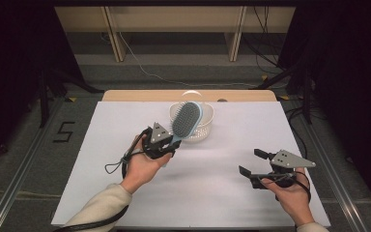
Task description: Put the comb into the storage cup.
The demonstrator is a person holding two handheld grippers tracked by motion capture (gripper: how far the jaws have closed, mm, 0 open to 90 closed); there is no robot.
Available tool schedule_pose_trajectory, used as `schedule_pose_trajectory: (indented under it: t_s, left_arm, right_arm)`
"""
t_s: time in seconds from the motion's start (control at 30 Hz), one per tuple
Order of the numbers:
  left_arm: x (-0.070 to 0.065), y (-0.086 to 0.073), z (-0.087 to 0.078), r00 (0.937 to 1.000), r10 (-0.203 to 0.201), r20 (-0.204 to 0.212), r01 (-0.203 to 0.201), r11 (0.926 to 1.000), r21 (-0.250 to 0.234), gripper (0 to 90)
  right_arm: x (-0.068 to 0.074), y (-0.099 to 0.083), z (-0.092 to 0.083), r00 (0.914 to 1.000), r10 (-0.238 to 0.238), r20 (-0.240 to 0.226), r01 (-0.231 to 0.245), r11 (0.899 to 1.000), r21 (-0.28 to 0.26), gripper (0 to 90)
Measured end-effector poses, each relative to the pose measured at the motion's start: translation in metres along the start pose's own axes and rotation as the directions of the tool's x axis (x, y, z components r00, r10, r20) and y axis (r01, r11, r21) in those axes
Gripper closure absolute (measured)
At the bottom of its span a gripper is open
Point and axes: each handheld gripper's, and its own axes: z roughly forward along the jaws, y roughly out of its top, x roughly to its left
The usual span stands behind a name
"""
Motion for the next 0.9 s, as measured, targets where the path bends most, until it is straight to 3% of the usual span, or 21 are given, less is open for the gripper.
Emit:
schedule_pose_trajectory:
  t_s: [0.9]
  left_arm:
    - [0.0045,0.0040,-0.0047,0.9997,-0.020,-0.015,0.019,0.9990,-0.039,69.8]
  right_arm:
    - [0.0000,-0.0001,0.0004,1.0000,-0.002,-0.001,0.002,1.000,0.001,15.5]
